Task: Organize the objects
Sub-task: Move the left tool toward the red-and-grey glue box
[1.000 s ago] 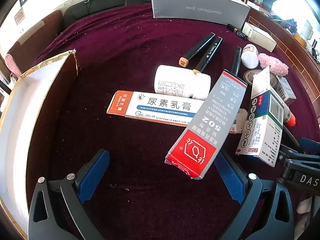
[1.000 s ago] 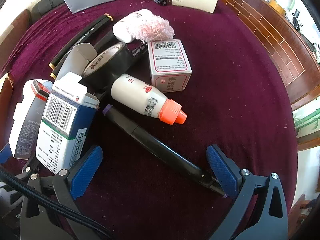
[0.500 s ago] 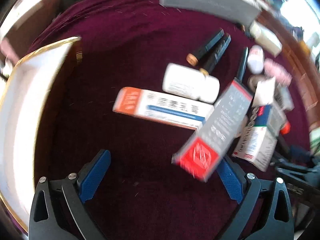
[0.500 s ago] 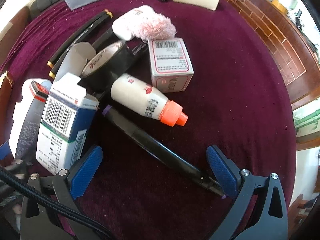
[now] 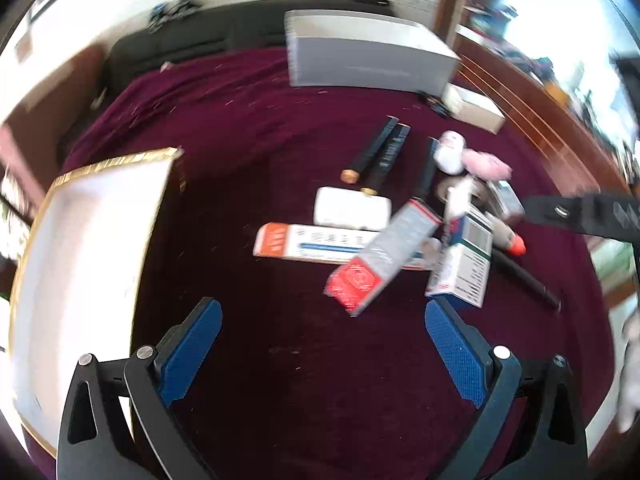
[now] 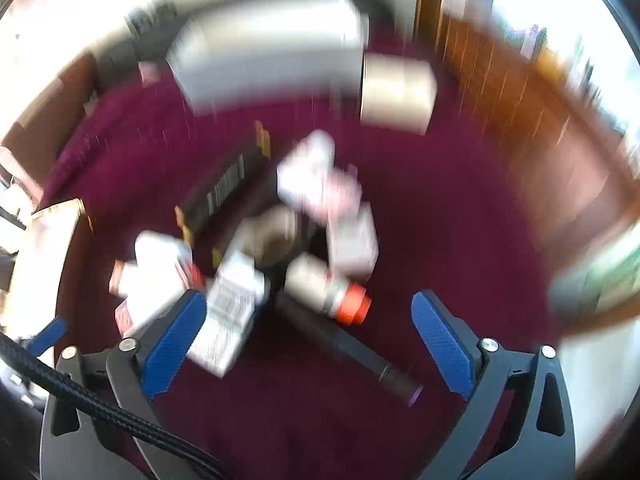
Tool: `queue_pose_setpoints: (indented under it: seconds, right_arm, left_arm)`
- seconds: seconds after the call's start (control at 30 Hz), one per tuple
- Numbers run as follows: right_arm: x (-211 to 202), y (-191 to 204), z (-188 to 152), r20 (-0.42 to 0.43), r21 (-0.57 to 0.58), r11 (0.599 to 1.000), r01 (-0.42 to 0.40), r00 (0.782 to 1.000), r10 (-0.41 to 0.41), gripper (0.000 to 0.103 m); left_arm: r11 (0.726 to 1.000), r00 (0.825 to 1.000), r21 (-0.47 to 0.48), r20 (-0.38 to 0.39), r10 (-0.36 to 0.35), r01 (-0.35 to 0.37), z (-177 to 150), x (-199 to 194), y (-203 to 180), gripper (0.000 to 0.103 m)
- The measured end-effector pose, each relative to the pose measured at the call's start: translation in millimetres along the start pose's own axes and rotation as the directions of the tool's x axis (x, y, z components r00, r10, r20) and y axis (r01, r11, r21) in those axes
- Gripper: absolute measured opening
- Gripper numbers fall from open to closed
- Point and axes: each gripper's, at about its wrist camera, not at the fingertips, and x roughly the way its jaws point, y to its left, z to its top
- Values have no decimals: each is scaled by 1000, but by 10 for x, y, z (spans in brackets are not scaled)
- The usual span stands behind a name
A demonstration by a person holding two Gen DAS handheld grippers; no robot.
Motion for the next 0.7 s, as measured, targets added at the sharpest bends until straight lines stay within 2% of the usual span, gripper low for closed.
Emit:
queue_pose_setpoints:
  seconds: [0.13,0.2,0.23,0.27,0.3,0.33,0.37,0.4,0.43,0.47,0.5,0.53,0.6,0.67,0.7]
  right_arm:
    - [-79,-162,-60,44,13,999,47,998,-47,80]
    - [-316,-108,-71,150,-4,995,97,984,-95,80]
    - [-483,-82,-86,226,-16,991,132,966,-125,80]
    - [-701,-27,-116,328,-21,984,175,931,-158,81]
    - [-849,10,-176,396,-21,981,195,902,-171,86]
    - [-954,36,-198,460,-20,984,175,876,-146,91]
    - [-922,31,-173,448,-36,994,99,891,-73,103]
    - [-844,-29,-98,367,-58,998,25,930,-2,103]
    - [-629,-25,5,210,-55,997,-49,976,59,103]
    - [-441,-61,63,95,-11,996,-87,992,87,97]
    - [-327,-122,59,59,33,994,-105,993,103,78]
    - [-286,-135,56,56,32,996,-83,995,81,72]
    - [-302,-157,42,84,17,999,-32,996,31,71]
    - [-318,-206,67,107,34,998,-44,993,40,71]
    - [-289,-219,67,94,42,997,-60,994,56,71]
  left_arm:
    - [1000,1000,24,3,-18,18,55,19,-72,99]
    - [1000,1000,9,-1,-12,12,95,17,-56,99]
    - [1000,1000,-1,5,-9,9,105,-8,-52,99]
    - [1000,1000,-6,20,-12,12,112,-47,-29,99]
    - [1000,999,-8,40,2,-1,148,-82,-36,99]
    - [1000,998,-8,53,22,-22,178,-98,-52,99]
    - [999,998,0,55,38,-38,215,-94,-72,99]
    - [999,999,4,42,35,-35,235,-66,-85,99]
    - [1000,999,3,24,21,-21,256,-32,-101,99]
    - [1000,1000,-5,3,-20,20,278,-3,-107,99]
    - [999,999,-11,2,-39,39,296,2,-118,99]
    - [999,999,-15,14,-47,47,308,-16,-121,99]
    - [998,995,-22,83,-50,52,315,-95,-121,99]
    - [997,990,-21,116,-77,80,321,-109,-100,99]
    - [998,993,-2,104,-55,55,344,-73,-113,99]
